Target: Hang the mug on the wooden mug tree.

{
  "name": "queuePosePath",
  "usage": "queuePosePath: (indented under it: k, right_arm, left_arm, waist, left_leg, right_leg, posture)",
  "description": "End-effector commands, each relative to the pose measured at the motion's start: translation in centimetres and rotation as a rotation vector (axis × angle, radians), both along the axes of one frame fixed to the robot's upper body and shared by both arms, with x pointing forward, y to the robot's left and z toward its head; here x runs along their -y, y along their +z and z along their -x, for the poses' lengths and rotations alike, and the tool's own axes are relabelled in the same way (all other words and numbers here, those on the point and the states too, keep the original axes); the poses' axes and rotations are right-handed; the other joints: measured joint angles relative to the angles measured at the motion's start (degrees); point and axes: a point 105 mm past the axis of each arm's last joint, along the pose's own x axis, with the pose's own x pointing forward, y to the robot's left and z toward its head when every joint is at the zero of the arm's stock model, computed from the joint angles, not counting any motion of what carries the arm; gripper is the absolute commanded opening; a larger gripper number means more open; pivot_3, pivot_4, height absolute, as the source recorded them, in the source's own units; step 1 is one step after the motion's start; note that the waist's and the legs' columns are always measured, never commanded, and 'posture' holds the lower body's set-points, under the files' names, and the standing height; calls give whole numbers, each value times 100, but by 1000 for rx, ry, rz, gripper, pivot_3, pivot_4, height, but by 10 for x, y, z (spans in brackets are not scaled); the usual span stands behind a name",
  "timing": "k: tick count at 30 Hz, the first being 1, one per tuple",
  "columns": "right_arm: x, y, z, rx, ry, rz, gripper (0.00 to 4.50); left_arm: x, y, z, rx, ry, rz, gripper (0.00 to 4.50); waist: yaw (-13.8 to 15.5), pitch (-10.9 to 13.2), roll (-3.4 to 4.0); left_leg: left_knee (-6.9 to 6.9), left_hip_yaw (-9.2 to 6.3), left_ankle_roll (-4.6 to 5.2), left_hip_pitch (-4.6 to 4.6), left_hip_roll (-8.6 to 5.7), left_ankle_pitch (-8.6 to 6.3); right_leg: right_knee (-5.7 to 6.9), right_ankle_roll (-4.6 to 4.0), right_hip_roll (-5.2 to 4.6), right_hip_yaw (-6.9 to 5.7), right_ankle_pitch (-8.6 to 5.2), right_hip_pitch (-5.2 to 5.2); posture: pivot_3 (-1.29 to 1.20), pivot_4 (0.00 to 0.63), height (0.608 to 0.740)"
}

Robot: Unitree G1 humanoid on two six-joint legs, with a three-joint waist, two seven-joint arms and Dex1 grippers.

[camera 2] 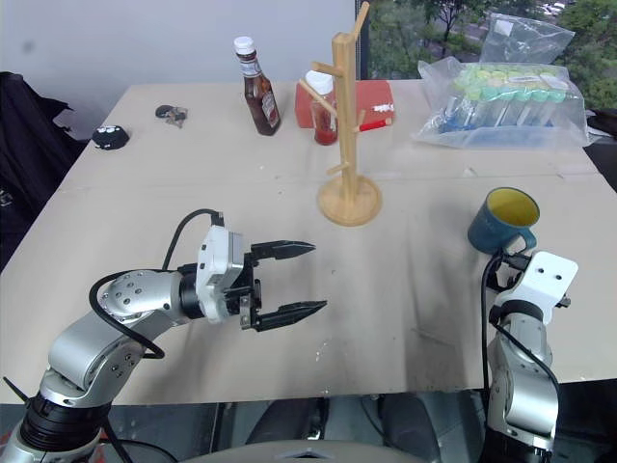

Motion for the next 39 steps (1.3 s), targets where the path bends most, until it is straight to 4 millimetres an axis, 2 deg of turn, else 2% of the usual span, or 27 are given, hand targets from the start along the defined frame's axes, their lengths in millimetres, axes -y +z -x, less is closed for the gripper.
queuePosePath:
  k: [1, 5, 18, 20, 23, 25, 29, 35, 39]
  right_arm:
    - [7, 16, -1, 66, -45, 29, 4448]
    - [9, 14, -3, 67, -61, 20, 4448]
    - [23, 2, -24, 71, -135, -27, 4448]
    - [23, 1, -27, 76, -134, -31, 3941]
    - [25, -1, -32, 79, -130, -36, 2826]
    - [23, -2, -37, 81, -110, -42, 1711]
    - [21, -3, -46, 86, -58, -49, 65]
    - [21, 5, -57, 114, 20, -35, 65]
    - [13, 22, -69, 156, 159, 17, 65]
  left_arm:
    - [-3, 10, -2, 46, 21, 10, 4500]
    - [-5, 11, -3, 54, 32, 6, 4500]
    - [-2, 13, 0, 66, 29, 8, 4500]
    - [-3, 14, 1, 66, 30, 9, 4500]
    - [-3, 14, 2, 67, 38, 9, 4500]
    - [-3, 14, 2, 67, 41, 9, 4500]
    - [-5, 14, 3, 69, 52, 6, 4500]
    - [-10, 14, 1, 66, 95, 22, 4500]
    - [-13, 13, -1, 66, 149, 53, 4500]
  waist:
    - [-2, 0, 0]
    - [-2, 0, 0]
    - [-14, 1, 2]
    - [-15, 1, 2]
    - [-17, 1, 2]
    - [-19, 1, 2]
    - [-20, 2, 4]
    - [-18, 2, 3]
    - [-34, 5, 7]
  left_leg:
    - [0, 0, 0, 0, 0, 0]
    - [0, -1, 0, 0, 1, 0]
    - [0, 1, 0, 1, 1, 0]
    - [0, 2, 1, 1, 1, 0]
    - [0, 1, 2, 1, 1, -1]
    - [0, 2, 1, 1, 1, 0]
    - [0, 1, 2, 1, 1, -1]
    - [1, 0, 9, 3, 1, -4]
    - [1, 5, 10, 4, 1, -5]
  right_leg:
    - [0, 0, 0, 0, 0, 0]
    - [0, 0, 0, -1, 0, 0]
    - [0, -1, 3, 3, 0, 0]
    - [0, -1, 3, 4, 1, 0]
    - [0, -1, 4, 3, 1, 0]
    - [0, -1, 4, 4, 1, 0]
    - [1, -1, 4, 5, 1, 0]
    - [1, -1, 5, 5, 1, 3]
    - [1, -1, 5, 10, 1, 2]
  posture:
    - [0, 150, 740]
    - [0, 150, 740]
    - [0, 150, 740]
    - [0, 150, 740]
    - [0, 150, 740]
    - [0, 150, 740]
    - [0, 150, 740]
    - [0, 150, 740]
    - [0, 150, 740]
